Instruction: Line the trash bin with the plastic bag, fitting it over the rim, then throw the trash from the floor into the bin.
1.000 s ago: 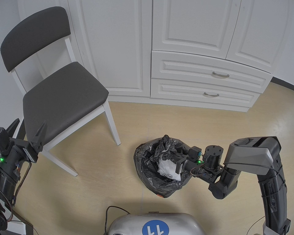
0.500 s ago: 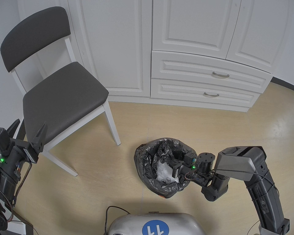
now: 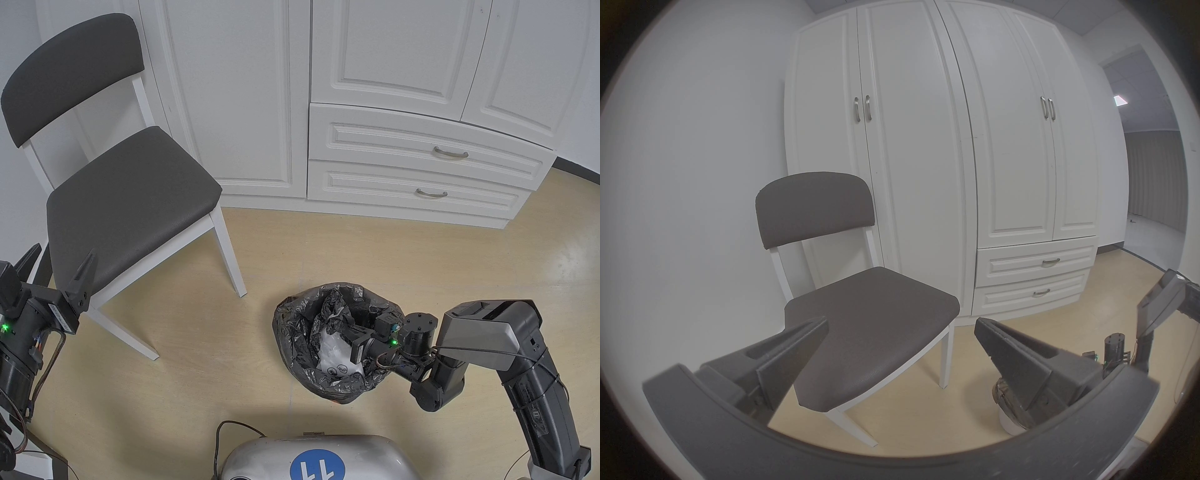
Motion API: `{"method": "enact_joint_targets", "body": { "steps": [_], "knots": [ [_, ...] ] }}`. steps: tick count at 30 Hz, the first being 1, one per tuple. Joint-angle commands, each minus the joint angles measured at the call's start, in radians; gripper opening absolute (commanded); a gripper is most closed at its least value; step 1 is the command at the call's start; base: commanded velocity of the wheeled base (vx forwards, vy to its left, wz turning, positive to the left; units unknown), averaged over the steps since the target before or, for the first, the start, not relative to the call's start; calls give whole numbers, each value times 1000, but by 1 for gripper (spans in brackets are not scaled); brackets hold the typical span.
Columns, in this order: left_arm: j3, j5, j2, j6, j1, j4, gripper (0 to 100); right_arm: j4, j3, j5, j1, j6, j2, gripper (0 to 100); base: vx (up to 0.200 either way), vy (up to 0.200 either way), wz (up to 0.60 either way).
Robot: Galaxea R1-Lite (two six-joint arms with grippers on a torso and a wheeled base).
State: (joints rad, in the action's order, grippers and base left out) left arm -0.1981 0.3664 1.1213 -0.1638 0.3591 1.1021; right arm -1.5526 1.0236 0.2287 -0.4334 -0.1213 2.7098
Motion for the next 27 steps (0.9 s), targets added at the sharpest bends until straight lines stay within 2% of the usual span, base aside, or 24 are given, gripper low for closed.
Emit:
{"method": "enact_joint_targets", "body": {
  "steps": [1, 18, 24, 27],
  "knots": [
    [-1, 0, 2, 0, 0, 1, 100, -18, -8, -9, -2, 0, -38, 100, 0, 0, 0],
    [0, 0, 2, 0, 0, 1, 100, -18, -71, -20, -16, 2, -173, 100, 0, 0, 0],
    [0, 0, 0, 0, 0, 1, 100, -18, -34, -91, -44, -1, -173, 100, 0, 0, 0],
    [-1, 0, 0, 0, 0, 1, 100, -18, -10, -101, -47, -1, -143, 100, 0, 0, 0]
  ]
}}
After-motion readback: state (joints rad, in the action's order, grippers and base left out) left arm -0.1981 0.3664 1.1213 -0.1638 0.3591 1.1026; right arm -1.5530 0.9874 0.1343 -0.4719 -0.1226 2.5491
